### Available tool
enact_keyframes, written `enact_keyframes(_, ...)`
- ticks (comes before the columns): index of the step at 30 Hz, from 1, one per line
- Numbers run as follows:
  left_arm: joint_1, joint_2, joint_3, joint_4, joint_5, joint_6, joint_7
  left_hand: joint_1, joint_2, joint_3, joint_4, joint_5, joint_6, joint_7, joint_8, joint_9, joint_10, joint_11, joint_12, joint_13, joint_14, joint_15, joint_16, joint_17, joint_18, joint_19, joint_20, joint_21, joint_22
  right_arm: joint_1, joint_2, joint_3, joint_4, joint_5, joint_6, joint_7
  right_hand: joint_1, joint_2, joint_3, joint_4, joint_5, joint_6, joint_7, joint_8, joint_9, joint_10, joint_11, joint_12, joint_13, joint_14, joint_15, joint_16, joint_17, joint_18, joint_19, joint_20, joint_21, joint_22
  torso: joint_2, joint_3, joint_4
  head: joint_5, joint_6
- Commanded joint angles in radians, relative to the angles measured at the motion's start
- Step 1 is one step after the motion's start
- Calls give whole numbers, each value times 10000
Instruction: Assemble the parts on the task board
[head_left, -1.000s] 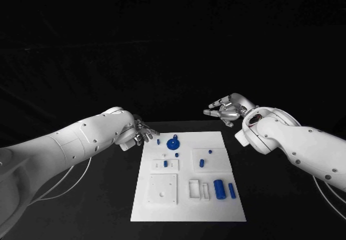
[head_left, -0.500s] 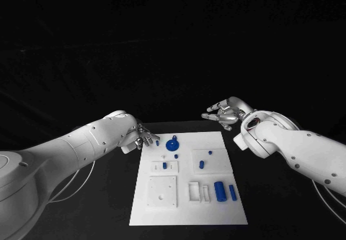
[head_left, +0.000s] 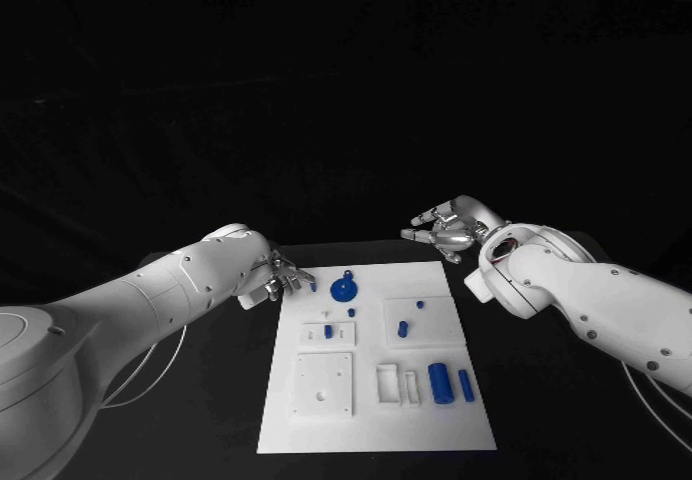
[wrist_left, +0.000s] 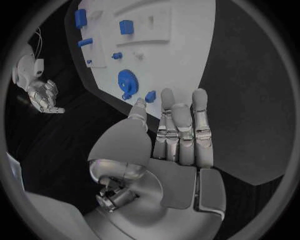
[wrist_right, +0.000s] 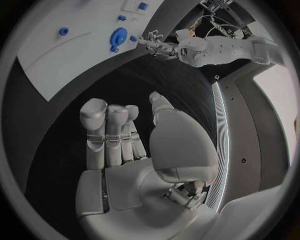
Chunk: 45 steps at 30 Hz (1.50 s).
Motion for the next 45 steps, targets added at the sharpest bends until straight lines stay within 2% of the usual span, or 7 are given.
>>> enact_keyframes(1, 5, 42, 4, -16, -19, 81, 291, -106, -6, -43, 92, -57, -105, 28, -36, -23, -79, 24, 67, 6, -55, 16, 16, -20, 94, 36, 50, -48, 188, 0, 23, 6, 3, -64, 5, 39, -45, 44, -39, -24, 31, 8, 20, 11, 13, 27, -45, 30, 8, 36, -34, 8, 14, 100, 230, -14, 1, 943, 4, 0, 8, 13, 9)
enact_keyframes(7, 8, 65, 6, -38, 79, 115, 350, -133, -27, -50, 142, -89, -108, 27, -28, -24, -87, 26, 78, 8, -60, 19, 16, -24, 97, 30, 56, -55, 188, 1, 44, 6, -8, -69, 1, 32, -45, 44, -39, -24, 31, 8, 20, 11, 13, 27, -45, 30, 8, 36, -34, 8, 14, 100, 230, -14, 1, 943, 2, 2, 3, 63, -31)
enact_keyframes(19, 19, 116, 12, -50, 225, 155, 419, -76, -30, 0, 186, -85, -118, 32, -28, -37, -117, 32, 91, 2, -79, 27, 7, -42, 101, 18, 65, -68, 190, 2, 52, 6, -15, -77, 2, 17, -45, 44, -39, -24, 31, 8, 20, 11, 13, 27, -45, 30, 8, 36, -34, 8, 14, 100, 230, -14, 1, 943, 9, -3, 14, 10, -47)
enact_keyframes(27, 16, 245, 10, -186, 118, 247, 458, 246, 140, 166, -15, -24, -116, 28, -38, -69, -129, 22, 88, -10, -81, 23, 4, -54, 97, 8, 65, -75, 190, 3, 94, 6, -19, -87, 9, 14, -45, 44, -39, -24, 31, 8, 20, 11, 13, 27, -45, 30, 8, 36, -34, 8, 14, 100, 230, -14, 1, 943, 34, 17, -8, 13, -36)
enact_keyframes(37, 9, 367, 6, -456, 99, 372, 581, 352, 246, 173, -131, -6, -117, 29, -36, -156, -142, 23, 87, -18, -92, 23, 7, -64, 92, 0, 63, -79, 191, 10, 105, 6, 0, -103, 10, 1, -36, 71, -38, -36, 29, 9, 20, 10, 12, 40, -47, 46, 19, 43, -35, 38, 37, 99, 233, -16, 21, 945, 26, 5, 13, -97, -44)
enact_keyframes(41, 8, 413, 5, -540, 103, 416, 617, 357, 259, 170, -140, -4, -115, 29, -35, -167, -149, 25, 84, -21, -98, 25, 5, -66, 91, -4, 65, -82, 190, 13, 122, 6, 3, -110, 10, -3, -36, 71, -38, -36, 29, 9, 20, 10, 12, 40, -47, 46, 19, 43, -35, 38, 37, 99, 233, -16, 21, 945, 30, 16, -1, -91, -53)
enact_keyframes(45, 6, 451, 5, -602, 192, 443, 631, 307, 262, 126, -121, -52, -132, 40, -37, -201, -156, 33, 83, -24, -106, 30, -1, -74, 91, -12, 69, -90, 190, 17, 139, 6, 3, -117, 10, -6, -36, 71, -38, -36, 29, 9, 20, 10, 12, 40, -47, 46, 19, 43, -35, 38, 37, 99, 233, -16, 21, 945, 35, 9, 0, -100, -50)
